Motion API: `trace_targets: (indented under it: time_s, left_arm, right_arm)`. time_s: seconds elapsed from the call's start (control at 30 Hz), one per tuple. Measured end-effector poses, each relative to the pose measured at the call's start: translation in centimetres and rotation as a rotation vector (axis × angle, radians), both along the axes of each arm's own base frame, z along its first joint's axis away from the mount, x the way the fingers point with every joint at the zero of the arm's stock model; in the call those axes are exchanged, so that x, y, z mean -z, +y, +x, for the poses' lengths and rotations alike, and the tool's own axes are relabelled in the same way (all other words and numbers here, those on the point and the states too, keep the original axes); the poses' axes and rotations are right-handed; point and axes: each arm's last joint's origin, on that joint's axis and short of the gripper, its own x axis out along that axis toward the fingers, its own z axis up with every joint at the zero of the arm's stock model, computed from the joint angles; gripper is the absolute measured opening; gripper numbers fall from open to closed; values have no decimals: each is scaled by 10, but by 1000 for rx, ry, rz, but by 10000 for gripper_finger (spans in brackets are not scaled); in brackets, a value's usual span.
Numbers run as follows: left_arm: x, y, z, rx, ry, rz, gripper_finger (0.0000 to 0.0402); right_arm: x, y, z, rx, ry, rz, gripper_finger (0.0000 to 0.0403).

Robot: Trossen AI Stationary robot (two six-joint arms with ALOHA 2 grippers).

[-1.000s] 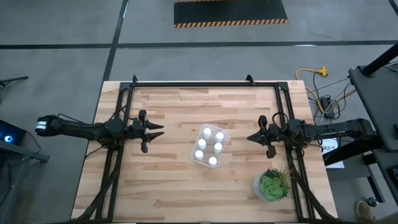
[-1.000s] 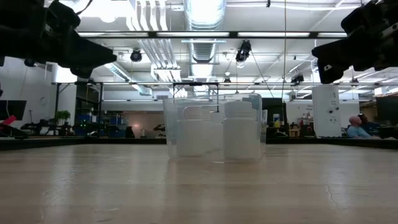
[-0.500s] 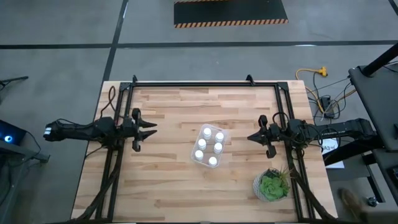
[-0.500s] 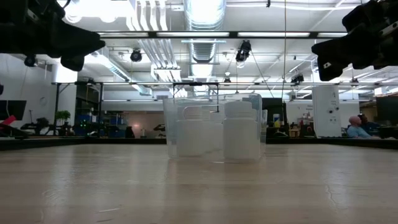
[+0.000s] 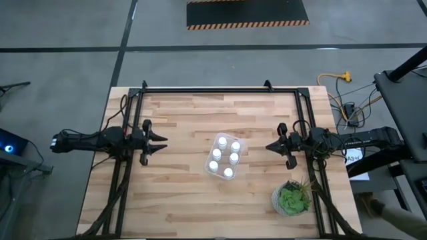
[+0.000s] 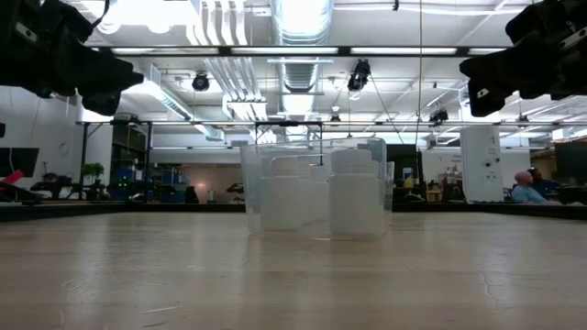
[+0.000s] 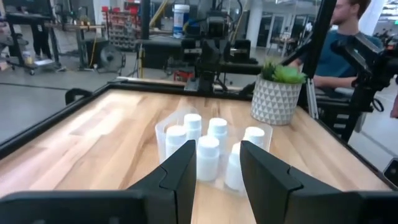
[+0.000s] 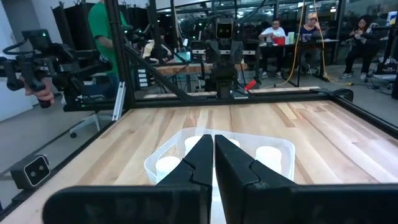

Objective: Pick and place pill bottles into a basket
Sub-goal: Return to Home Position

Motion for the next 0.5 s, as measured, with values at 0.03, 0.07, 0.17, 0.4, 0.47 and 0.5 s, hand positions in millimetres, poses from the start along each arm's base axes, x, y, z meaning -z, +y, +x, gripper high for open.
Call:
trace_targets:
  time_s: [0.03, 0.07, 0.17, 0.4, 0.47, 0.5]
  left_arm:
    - [0, 0, 0, 0, 4, 0, 107]
    - [1, 0, 0, 0, 5, 1, 107]
    - [0, 0, -1, 0, -2, 0, 107]
    - [0, 0, -2, 0, -8, 0, 107]
    - [0, 0, -2, 1, -8, 0, 107]
    - [0, 0, -2, 1, -7, 0, 107]
  right_arm:
    - [0, 0, 0, 0, 0, 0, 9]
    - [0, 0, 0, 0, 0, 0, 9]
    - [0, 0, 0, 0, 0, 1, 9]
    - [0, 0, 0, -1, 3, 0, 9]
    - [1, 0, 0, -2, 8, -3, 9]
    - [1, 0, 0, -3, 8, -6, 9]
